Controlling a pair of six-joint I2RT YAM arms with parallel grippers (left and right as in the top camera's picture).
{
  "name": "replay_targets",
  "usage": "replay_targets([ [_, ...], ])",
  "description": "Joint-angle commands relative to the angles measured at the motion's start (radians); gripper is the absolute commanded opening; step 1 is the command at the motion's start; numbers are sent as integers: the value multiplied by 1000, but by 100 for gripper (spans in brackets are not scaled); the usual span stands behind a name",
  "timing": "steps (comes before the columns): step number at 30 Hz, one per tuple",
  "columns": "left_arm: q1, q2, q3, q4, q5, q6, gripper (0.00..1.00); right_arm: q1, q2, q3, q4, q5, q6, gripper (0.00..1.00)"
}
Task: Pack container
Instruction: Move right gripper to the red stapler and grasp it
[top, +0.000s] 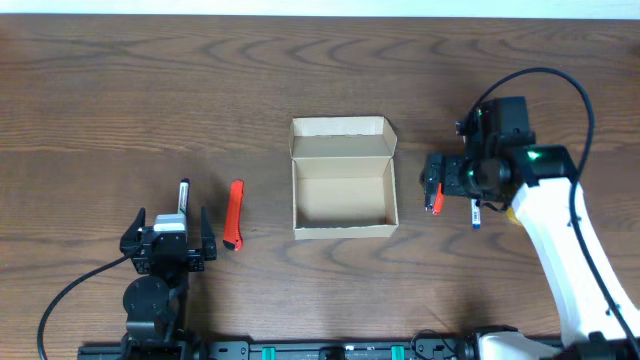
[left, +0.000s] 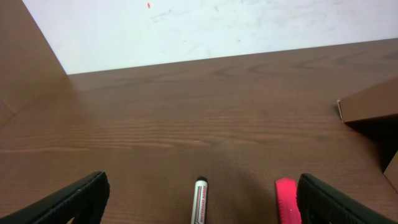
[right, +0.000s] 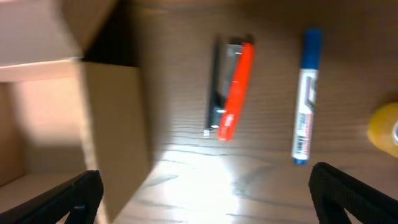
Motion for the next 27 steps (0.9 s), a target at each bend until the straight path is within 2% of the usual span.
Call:
replay_targets([
  [1,-1,-7,-29,-8,4,17,95,8,49,21,13,81,20,99],
  [27,-1,-7,-28,-8,4,17,95,-2,430,21,252,58,-6,99],
])
